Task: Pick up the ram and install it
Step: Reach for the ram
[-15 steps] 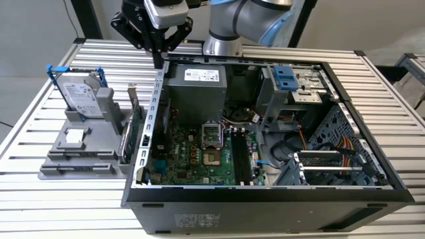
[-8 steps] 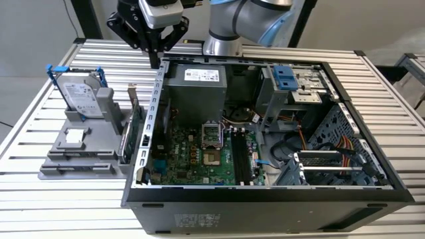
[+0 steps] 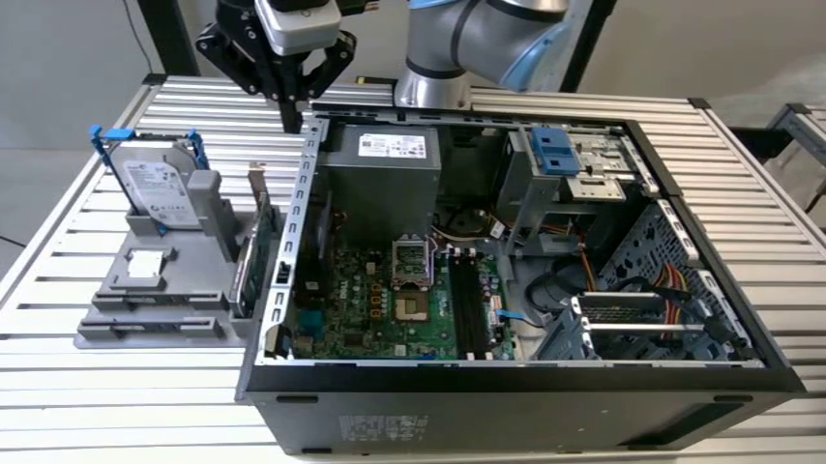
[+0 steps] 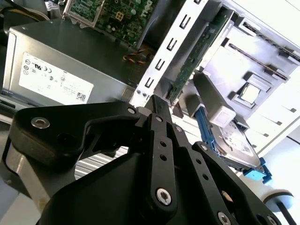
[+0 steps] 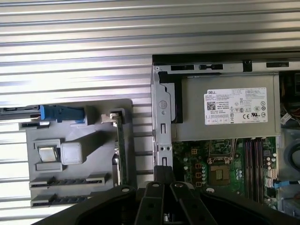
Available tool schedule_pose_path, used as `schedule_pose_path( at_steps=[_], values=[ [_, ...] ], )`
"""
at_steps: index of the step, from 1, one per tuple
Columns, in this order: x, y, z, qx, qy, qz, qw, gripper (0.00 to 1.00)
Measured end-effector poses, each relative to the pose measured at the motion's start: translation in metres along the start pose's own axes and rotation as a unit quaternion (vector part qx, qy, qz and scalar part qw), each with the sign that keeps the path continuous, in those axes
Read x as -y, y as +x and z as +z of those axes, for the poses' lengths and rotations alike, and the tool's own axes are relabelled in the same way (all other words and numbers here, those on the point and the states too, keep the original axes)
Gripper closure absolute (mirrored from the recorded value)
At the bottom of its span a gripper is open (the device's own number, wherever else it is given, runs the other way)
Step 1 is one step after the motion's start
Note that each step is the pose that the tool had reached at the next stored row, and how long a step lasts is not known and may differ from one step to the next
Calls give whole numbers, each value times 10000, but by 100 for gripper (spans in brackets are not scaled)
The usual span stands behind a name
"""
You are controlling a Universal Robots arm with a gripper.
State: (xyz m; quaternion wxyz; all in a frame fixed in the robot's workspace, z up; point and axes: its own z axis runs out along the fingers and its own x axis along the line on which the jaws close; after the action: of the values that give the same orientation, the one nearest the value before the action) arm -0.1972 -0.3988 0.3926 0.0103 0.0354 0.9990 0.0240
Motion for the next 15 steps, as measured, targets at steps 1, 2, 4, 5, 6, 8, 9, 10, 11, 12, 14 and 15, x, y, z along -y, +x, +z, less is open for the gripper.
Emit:
schedule_pose_path(
  at_steps=[1,2,4,5,6,8,9,10,11,12,14,15],
  values=[
    [1,13,0,0,0,0,10000,100],
    [2,26,0,0,0,0,10000,100],
    [4,55,-1,0,0,0,10000,100],
    [5,72,-2,0,0,0,10000,100],
    [6,89,-2,0,0,0,10000,100],
    [9,124,-3,0,0,0,10000,100],
    [10,145,-3,0,0,0,10000,100],
    [12,166,-3,0,0,0,10000,100],
    [13,186,-4,0,0,-1,10000,100],
    [15,207,-5,0,0,0,10000,100],
    [17,243,-5,0,0,0,10000,100],
    [18,259,-6,0,0,0,10000,100]
  ],
)
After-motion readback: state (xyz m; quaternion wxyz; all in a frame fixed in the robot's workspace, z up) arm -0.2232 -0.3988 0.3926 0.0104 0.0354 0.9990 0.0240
